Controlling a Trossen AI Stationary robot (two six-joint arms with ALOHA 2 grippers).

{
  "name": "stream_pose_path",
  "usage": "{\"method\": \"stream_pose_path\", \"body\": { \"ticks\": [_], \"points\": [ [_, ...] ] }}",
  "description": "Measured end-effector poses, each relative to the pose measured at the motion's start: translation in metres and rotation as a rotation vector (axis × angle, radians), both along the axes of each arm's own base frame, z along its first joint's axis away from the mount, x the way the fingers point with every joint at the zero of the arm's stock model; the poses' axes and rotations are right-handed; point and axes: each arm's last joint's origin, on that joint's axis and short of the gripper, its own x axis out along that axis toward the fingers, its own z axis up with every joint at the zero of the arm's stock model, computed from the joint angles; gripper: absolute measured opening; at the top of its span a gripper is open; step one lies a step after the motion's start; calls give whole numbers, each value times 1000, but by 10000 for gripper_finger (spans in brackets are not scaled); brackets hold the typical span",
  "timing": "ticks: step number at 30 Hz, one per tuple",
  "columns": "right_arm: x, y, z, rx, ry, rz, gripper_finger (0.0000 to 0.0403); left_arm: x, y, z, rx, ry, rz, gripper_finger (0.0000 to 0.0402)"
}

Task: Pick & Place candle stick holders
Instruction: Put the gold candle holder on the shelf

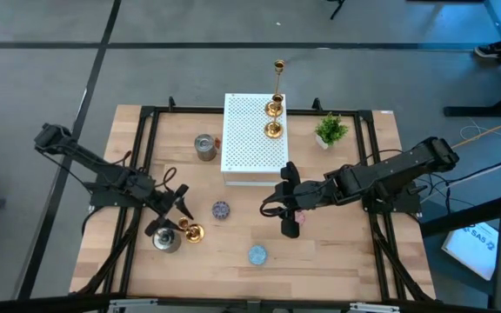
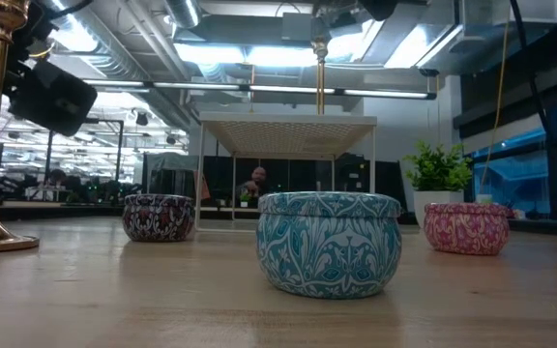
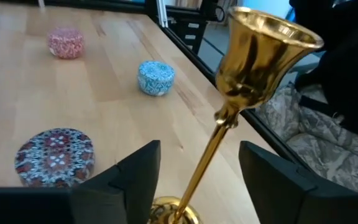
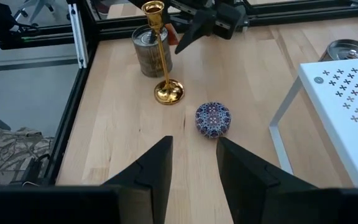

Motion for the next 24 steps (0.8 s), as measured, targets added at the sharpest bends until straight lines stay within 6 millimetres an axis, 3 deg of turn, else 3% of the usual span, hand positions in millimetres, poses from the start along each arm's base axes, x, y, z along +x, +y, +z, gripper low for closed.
{"method": "stream_pose_path", "body": {
  "ticks": [10,20,24],
  "points": [
    [0,0,0,0,2,2,128,9,-12,7,-44,-38,-19,150],
    [0,0,0,-5,2,5,128,11,-12,4,-96,15,35,17],
    [0,0,0,-7,4,5,128,11,-12,4,-99,6,53,16]
  ]
}}
